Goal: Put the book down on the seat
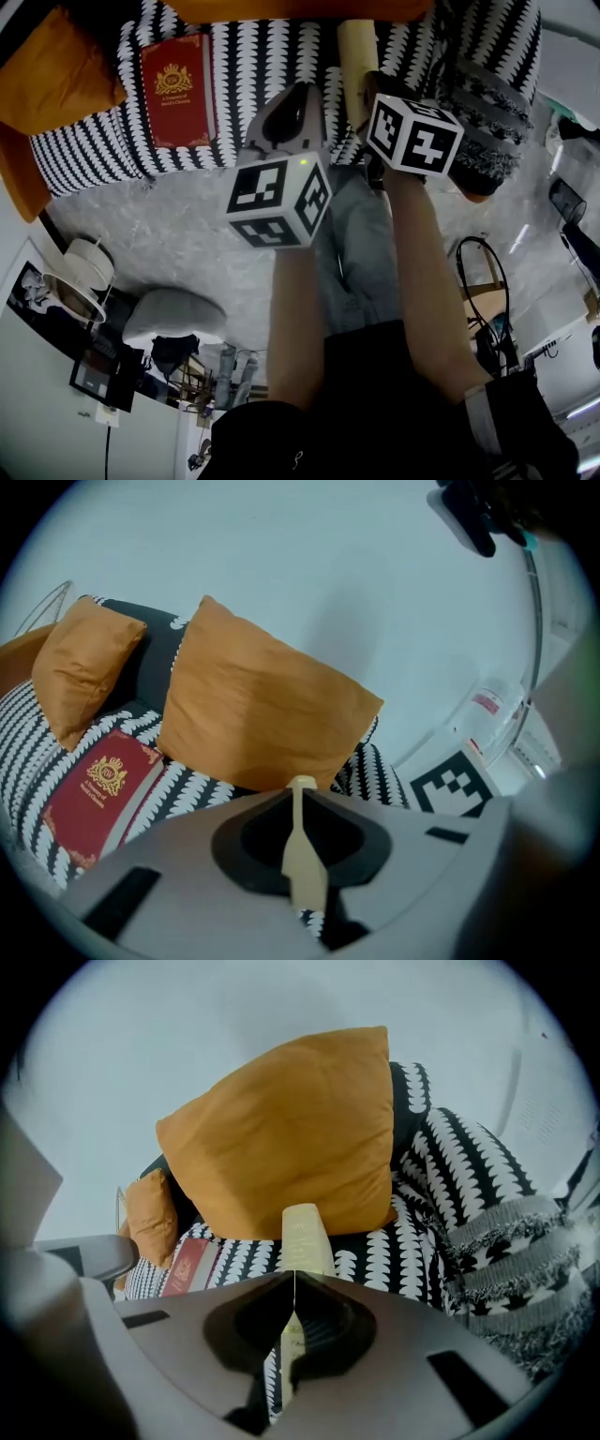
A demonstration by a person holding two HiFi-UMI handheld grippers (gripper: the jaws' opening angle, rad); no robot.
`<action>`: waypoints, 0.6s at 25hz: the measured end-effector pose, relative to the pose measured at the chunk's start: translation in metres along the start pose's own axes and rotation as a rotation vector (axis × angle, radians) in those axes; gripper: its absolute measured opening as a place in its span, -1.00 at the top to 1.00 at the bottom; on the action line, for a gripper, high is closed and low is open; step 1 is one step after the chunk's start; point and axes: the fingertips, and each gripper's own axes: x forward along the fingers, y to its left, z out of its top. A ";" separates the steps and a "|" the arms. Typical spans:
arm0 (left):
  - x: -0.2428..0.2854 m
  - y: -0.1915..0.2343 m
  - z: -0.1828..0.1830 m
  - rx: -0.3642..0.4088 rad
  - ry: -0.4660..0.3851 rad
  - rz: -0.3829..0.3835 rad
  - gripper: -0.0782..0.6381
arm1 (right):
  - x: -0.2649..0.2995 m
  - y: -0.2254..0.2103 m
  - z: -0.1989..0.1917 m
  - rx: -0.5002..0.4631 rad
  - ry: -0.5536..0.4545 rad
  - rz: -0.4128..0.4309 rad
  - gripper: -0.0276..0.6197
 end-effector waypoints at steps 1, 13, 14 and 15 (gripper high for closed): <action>-0.002 -0.001 0.000 0.004 0.000 -0.003 0.67 | -0.003 0.002 0.000 0.002 -0.009 0.006 0.88; -0.038 -0.037 0.010 0.152 -0.034 -0.068 0.75 | -0.074 0.039 0.026 -0.067 -0.188 0.085 0.89; -0.042 -0.040 0.012 0.163 -0.039 -0.072 0.75 | -0.081 0.043 0.029 -0.077 -0.203 0.091 0.89; -0.047 -0.044 0.014 0.171 -0.045 -0.077 0.75 | -0.089 0.048 0.031 -0.085 -0.217 0.103 0.89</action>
